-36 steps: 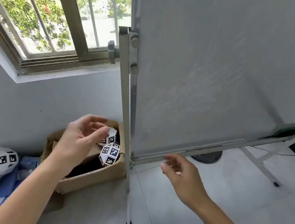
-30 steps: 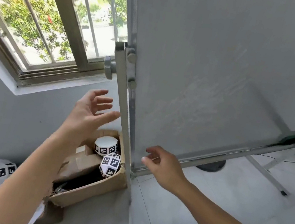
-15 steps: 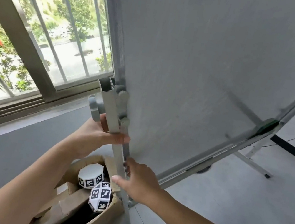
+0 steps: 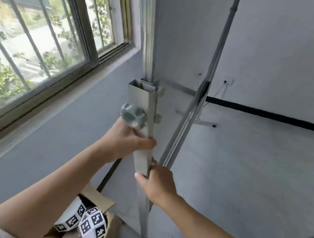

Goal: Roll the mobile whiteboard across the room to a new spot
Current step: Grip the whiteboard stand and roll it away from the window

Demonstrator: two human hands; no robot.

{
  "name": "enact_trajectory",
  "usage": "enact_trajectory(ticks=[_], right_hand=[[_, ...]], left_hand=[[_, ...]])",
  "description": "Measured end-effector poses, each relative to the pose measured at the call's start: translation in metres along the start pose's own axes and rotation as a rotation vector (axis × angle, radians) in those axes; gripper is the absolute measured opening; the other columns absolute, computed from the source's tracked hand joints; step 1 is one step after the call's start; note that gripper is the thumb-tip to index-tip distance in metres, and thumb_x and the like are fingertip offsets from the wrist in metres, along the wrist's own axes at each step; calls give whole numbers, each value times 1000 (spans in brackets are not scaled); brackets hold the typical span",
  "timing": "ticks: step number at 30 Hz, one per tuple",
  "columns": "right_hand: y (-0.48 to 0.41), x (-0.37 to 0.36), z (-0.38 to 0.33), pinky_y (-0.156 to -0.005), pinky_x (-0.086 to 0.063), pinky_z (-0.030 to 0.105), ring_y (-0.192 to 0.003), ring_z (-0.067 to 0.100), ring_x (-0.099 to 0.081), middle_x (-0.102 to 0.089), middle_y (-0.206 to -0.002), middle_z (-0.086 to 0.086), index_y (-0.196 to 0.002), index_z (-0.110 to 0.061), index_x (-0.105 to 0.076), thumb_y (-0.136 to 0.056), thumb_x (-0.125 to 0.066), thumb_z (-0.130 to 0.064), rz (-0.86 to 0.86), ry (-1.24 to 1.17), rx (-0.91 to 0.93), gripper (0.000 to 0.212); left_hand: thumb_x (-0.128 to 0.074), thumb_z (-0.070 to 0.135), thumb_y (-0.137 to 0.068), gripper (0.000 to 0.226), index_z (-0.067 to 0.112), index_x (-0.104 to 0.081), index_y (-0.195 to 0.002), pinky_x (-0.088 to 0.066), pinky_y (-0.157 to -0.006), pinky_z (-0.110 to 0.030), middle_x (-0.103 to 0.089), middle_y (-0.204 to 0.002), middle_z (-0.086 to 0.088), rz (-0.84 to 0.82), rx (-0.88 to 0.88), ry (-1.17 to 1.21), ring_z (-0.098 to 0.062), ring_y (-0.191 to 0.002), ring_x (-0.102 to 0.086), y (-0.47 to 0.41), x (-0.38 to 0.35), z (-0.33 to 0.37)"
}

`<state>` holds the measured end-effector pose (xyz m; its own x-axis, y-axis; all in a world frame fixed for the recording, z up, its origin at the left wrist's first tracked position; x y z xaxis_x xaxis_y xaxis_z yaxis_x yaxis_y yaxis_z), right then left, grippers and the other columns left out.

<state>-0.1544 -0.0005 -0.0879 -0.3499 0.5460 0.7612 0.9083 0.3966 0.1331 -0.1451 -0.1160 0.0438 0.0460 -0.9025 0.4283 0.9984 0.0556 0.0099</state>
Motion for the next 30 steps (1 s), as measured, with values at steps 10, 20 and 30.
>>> enact_trajectory(ticks=[10, 20, 30], right_hand=[[22, 17, 23, -73, -51, 34, -88, 32, -65, -72, -92, 11, -95, -11, -65, -85, -56, -44, 82, -34, -132, 36], [21, 41, 44, -68, -45, 30, -88, 30, -65, -72, -91, 10, -96, -9, -66, -84, -59, -43, 153, -51, -187, 36], [-6, 75, 78, -69, -45, 30, -89, 29, -66, -72, -97, 8, -98, -10, -63, -87, -57, -42, 169, -83, -242, 34]], left_hand=[[-74, 13, -61, 36, 12, -63, -95, -56, -72, -58, -64, -88, -27, -56, -101, -5, -30, -73, -66, -8, -31, 14], [-74, 16, -58, 37, 8, -63, -93, -56, -72, -60, -65, -82, -24, -99, -124, -54, -38, -75, -66, -29, -57, 37], [-69, -1, -65, 43, 42, -67, -65, -54, -61, -42, -59, -67, -8, -99, -170, 55, -23, -64, -58, -72, -97, 57]])
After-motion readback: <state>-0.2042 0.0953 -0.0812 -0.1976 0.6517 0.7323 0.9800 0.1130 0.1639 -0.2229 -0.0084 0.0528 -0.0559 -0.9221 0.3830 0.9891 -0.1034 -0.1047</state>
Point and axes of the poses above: each hand's wrist, its own y-axis away from the middle knuckle, its own x-axis out of the back of the hand, z = x × y, the point moved 2 cm from there along -y, towards the middle knuckle
